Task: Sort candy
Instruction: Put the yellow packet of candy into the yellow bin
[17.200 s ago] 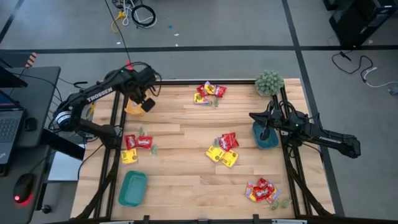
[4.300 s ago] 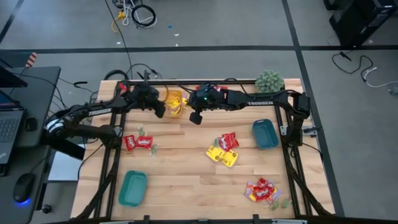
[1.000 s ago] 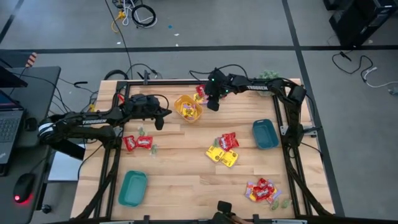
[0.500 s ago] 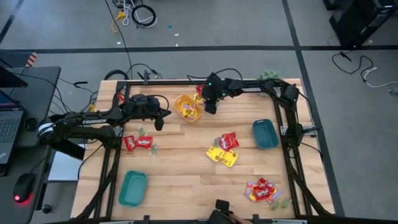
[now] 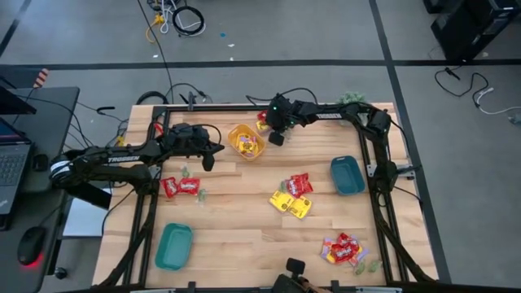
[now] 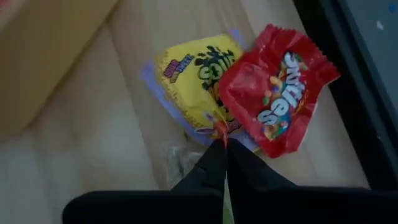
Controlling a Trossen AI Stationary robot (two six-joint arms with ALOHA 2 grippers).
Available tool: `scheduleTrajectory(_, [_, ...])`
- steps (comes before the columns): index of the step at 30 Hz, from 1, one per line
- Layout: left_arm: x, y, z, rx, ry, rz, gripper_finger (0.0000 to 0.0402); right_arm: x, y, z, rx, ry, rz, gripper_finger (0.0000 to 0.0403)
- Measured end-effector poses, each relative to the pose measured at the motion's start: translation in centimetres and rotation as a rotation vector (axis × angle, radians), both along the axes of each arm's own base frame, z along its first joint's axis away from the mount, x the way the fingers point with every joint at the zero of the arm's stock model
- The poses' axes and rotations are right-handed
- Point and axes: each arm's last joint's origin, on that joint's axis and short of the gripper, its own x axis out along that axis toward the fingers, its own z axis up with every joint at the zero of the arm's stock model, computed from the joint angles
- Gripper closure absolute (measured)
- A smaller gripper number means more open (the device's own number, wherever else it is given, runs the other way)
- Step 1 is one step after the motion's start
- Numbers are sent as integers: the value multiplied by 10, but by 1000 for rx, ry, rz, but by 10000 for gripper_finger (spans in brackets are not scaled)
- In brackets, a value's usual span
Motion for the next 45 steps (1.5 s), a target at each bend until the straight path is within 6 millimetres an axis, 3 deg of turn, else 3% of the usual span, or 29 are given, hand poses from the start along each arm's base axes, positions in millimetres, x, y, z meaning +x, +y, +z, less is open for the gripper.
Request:
scheduleTrajectory(7, [0,0,0,0,-3,1,401,-2,23,49,-45,-44,13,402])
scheduleTrajectory(13, [1,1,3,12,-27,2,401,9,63,82,-99,-115,147,402])
scheduleTrajectory(17, [1,1,3,15,-32,2,401,26,87,78,-123,-148,242,403])
scheduleTrajectory(20, [1,1,3,12,-35,3,401,36,93,73,-149,-177,268,403])
scheduleTrajectory(36, [2,1,4,13,-39,-2,401,75,65,36,-75,-10,276,396])
scheduleTrajectory(40, [1,0,2,4,-24,-5,401,77,64,39,-66,13,282,364])
scheduleTrajectory(45, [0,0,0,-5,-7,-6,398,72,69,60,-84,-8,265,285])
